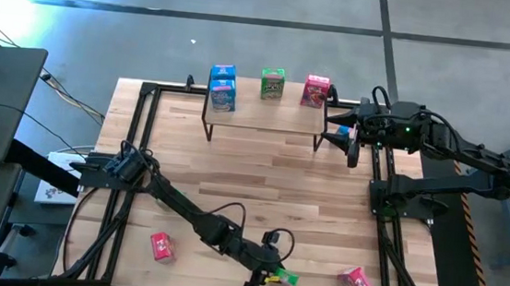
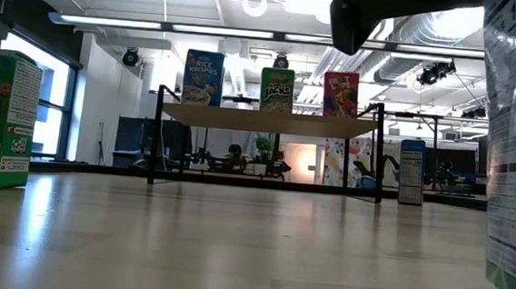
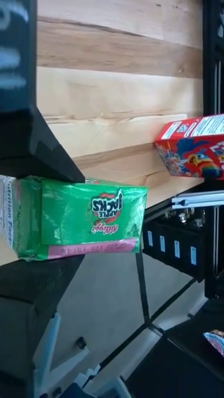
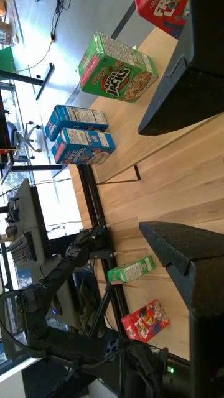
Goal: Stack cereal on shelf
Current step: Put the bottom green cereal box on the shelf aligned with the other green cereal box
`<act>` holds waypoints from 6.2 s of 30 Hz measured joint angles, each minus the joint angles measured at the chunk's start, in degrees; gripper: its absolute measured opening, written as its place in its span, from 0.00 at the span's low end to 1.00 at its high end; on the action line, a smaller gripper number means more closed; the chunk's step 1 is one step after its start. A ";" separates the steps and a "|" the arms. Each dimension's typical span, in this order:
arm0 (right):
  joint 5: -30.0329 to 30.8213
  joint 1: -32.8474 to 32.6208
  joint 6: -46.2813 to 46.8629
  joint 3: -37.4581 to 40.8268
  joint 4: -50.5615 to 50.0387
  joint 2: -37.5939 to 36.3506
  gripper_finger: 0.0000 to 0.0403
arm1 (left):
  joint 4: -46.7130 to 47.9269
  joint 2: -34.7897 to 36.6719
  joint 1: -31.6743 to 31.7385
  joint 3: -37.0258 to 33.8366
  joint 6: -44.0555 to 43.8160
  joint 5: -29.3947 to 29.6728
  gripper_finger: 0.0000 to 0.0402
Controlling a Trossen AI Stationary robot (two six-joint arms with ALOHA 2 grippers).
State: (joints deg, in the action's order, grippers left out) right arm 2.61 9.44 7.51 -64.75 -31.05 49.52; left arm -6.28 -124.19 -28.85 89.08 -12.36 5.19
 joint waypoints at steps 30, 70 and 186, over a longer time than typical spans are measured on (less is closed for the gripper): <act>-0.02 -0.01 -0.01 0.00 0.00 0.02 0.58 | 20.91 19.27 12.08 0.07 3.94 0.37 0.39; 0.00 0.00 0.00 0.00 0.00 0.01 0.58 | 34.06 30.50 55.26 0.02 31.70 -26.89 0.39; -0.02 0.01 0.00 0.00 0.00 0.02 0.58 | 35.80 36.56 64.51 -2.49 28.92 -25.28 0.55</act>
State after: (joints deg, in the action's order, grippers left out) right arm 2.59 9.45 7.51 -64.75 -31.05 49.54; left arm 29.53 -87.63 35.65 86.59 16.56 -20.09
